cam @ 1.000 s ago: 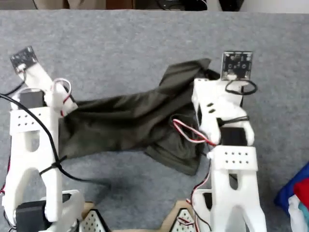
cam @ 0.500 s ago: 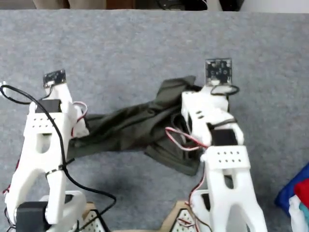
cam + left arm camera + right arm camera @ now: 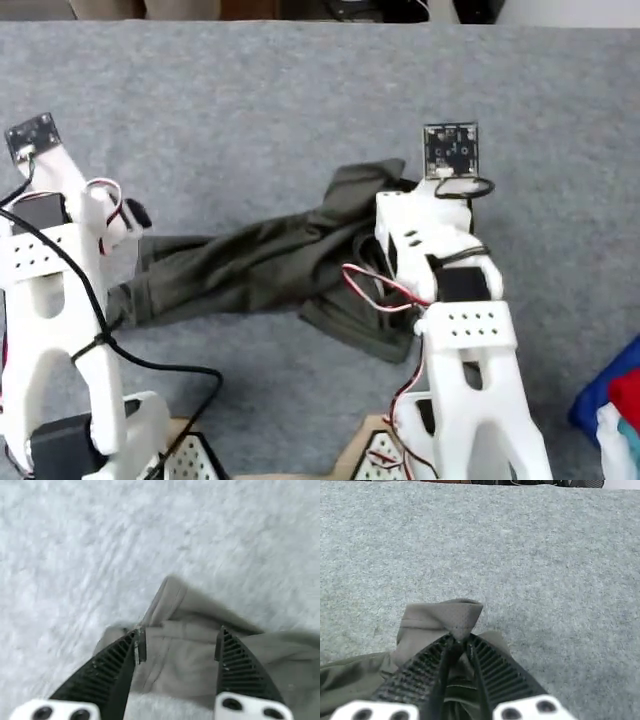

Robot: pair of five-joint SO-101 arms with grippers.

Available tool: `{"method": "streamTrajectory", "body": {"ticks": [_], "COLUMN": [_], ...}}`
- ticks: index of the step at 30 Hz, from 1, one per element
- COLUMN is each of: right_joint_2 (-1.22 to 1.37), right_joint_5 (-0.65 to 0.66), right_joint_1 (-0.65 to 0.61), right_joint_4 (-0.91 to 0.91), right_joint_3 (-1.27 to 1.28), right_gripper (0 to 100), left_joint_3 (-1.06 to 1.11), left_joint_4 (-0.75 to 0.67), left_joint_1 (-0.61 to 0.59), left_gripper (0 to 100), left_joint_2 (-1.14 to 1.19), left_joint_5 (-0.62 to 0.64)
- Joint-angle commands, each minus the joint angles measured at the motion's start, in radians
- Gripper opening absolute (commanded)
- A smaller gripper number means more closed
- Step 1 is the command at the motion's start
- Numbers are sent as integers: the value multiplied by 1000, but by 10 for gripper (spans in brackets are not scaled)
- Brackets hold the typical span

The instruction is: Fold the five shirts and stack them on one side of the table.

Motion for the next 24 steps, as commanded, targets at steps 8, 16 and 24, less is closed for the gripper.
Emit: {"method": "streamTrajectory", "body": {"ticks": [8,16,24], "right_joint_2": [5,5,7], "right_joint_5": [3,3,2], "right_joint_1": [-13,-13,-13], "right_joint_4": [3,3,2], "right_joint_3": [1,1,1], "right_gripper": [5,5,5], "left_joint_3": [226,224,224], "left_joint_4": [-161,-123,-166], "left_joint_1": [74,86,138], "left_gripper": [173,171,168], "left_joint_2": [4,122,199], "left_joint_5": [23,28,31]}}
